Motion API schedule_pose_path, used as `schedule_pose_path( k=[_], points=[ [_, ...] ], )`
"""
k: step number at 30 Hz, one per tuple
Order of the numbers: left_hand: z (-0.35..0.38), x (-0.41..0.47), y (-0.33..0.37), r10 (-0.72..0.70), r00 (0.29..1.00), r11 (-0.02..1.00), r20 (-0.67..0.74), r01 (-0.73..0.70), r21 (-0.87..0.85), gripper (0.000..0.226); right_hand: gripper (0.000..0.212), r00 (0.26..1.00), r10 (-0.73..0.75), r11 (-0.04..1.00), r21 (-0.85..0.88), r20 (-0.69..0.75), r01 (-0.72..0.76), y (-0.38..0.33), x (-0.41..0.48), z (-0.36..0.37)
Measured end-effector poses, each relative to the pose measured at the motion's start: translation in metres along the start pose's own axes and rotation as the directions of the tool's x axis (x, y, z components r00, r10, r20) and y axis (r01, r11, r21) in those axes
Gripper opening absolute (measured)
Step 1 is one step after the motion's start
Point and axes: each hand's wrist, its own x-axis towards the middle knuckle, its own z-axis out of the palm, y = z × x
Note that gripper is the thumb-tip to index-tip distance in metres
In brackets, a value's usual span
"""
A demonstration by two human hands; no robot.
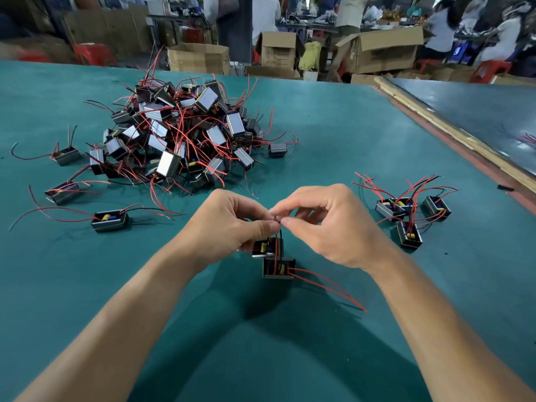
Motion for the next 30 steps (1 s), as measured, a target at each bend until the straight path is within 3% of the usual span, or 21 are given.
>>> schedule_pose_path(
  k=[7, 16, 30],
  points=[
    [0.0018, -0.0001, -0.0014, 0.016, 1.0, 1.0, -0.021, -0.016, 0.017, 0.01, 0.021, 0.998, 0.053, 0.995, -0.09, 0.022, -0.05, 0.0037, 0.0, -0.0013],
    [0.0016, -0.0005, -0.0014, 0.029, 0.999, 0.998, -0.041, -0.027, 0.059, 0.009, 0.008, 0.998, 0.058, 0.996, -0.062, -0.039, -0.061, 0.0044, 0.0014, -0.0012],
    [0.0029, -0.0022, -0.0009, 0.035, 0.998, 0.996, -0.045, -0.031, 0.081, 0.009, 0.013, 0.999, 0.032, 0.989, -0.141, -0.015, -0.034, 0.004, 0.0002, -0.0006]
  ],
)
